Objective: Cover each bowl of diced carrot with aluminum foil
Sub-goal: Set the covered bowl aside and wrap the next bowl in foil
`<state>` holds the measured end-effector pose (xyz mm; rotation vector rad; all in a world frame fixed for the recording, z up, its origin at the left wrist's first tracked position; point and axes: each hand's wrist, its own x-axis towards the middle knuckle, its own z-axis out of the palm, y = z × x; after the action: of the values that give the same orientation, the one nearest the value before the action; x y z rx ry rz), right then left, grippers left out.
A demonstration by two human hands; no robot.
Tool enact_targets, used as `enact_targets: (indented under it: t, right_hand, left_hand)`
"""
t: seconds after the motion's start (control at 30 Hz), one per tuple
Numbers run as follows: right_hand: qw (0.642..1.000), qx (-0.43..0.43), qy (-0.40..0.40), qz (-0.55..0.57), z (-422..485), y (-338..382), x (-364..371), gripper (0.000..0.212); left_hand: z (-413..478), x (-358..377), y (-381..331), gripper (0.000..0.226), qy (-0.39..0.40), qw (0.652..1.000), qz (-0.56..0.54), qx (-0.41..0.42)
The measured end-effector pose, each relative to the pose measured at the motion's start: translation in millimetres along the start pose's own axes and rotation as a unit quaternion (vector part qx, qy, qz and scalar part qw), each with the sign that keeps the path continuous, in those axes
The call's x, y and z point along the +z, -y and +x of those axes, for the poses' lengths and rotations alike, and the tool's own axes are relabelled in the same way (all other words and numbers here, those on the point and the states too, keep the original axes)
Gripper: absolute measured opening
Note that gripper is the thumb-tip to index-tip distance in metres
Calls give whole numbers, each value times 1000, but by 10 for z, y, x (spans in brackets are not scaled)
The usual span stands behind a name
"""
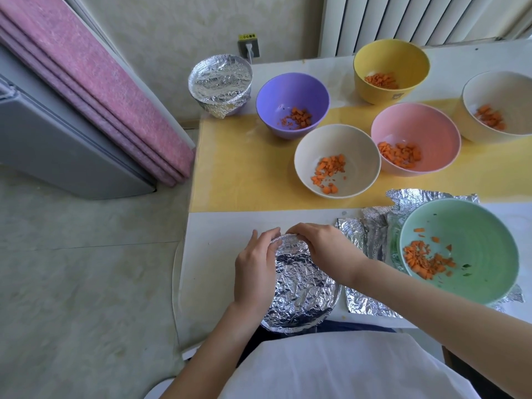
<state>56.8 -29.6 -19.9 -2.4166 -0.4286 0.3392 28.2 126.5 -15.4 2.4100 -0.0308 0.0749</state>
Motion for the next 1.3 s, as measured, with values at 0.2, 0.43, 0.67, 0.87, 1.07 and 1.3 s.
enact_targets:
  t: [0.2, 0.43, 0.67, 0.87, 1.07, 1.3]
  right_hand:
    - [998, -13, 60, -13, 89, 30, -60, 62]
    - [998, -28, 42, 45, 106, 27, -25, 32]
    - [996, 9, -8, 86, -17, -31, 1, 35]
    - [995, 8, -11, 97, 36, 0, 9, 33]
    - [997, 45, -18, 66, 123, -52, -25, 35]
    - [999, 29, -6, 42, 200, -87, -1, 25]
  left_hand:
    - [8, -30, -25, 19, -10, 1000, -20, -5]
    - [-12, -99, -33, 9, -8, 1000, -10, -17]
    - [-9, -100, 9, 13, -22, 999, -10, -20]
    - [-6, -91, 75, 19, -38, 998, -32, -37]
    - [-2, -80, 260, 25, -43, 978, -84, -186]
    - [6, -67, 228, 29, 4, 995, -51, -86]
